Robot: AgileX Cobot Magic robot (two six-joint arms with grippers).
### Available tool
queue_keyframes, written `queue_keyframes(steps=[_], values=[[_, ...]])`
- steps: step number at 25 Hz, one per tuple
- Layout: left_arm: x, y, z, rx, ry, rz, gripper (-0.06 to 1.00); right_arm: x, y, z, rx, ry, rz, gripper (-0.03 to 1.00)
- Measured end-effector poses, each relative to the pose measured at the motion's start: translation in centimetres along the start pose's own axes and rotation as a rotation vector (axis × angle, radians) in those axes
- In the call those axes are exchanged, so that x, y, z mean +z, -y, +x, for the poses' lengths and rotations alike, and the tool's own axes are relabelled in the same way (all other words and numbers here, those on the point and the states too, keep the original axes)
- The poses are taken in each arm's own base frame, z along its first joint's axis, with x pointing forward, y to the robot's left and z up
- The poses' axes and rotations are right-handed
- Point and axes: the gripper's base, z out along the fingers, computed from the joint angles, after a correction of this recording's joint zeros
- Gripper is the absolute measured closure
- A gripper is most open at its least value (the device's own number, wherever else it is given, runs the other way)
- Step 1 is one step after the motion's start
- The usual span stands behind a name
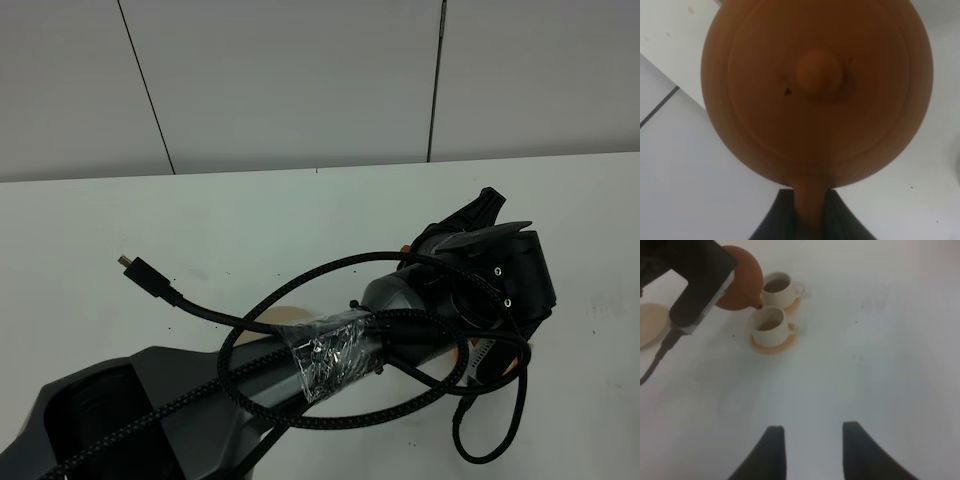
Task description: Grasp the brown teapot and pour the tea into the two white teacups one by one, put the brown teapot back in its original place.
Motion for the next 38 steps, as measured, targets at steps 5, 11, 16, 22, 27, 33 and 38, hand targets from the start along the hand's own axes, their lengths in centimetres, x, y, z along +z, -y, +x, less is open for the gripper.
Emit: queue_keyframes(steps=[5, 11, 16, 22, 27, 33, 38], values=[[0.00, -0.05, -0.03, 0.000, 0.004, -0.006, 0.78, 0.00, 0.00, 0.00, -0.001, 0.000, 0.000, 0.70], [0.00, -0.12, -0.08, 0.018, 0.009, -0.014, 0.78, 0.00, 0.00, 0.00, -0.001, 0.000, 0.000, 0.70], [0.00, -0.15, -0.09, 0.046, 0.010, -0.016, 0.78, 0.00, 0.00, 0.00, -0.001, 0.000, 0.000, 0.70], [0.00, -0.17, -0.11, 0.057, 0.011, -0.019, 0.78, 0.00, 0.00, 0.00, -0.001, 0.000, 0.000, 0.70], [0.00, -0.17, -0.11, 0.069, 0.011, -0.019, 0.78, 0.00, 0.00, 0.00, 0.000, 0.000, 0.000, 0.70], [0.00, -0.17, -0.11, 0.079, 0.011, -0.019, 0.78, 0.00, 0.00, 0.00, -0.001, 0.000, 0.000, 0.70], [0.00, -0.17, -0.11, 0.083, 0.011, -0.020, 0.78, 0.00, 0.00, 0.00, -0.001, 0.000, 0.000, 0.70]])
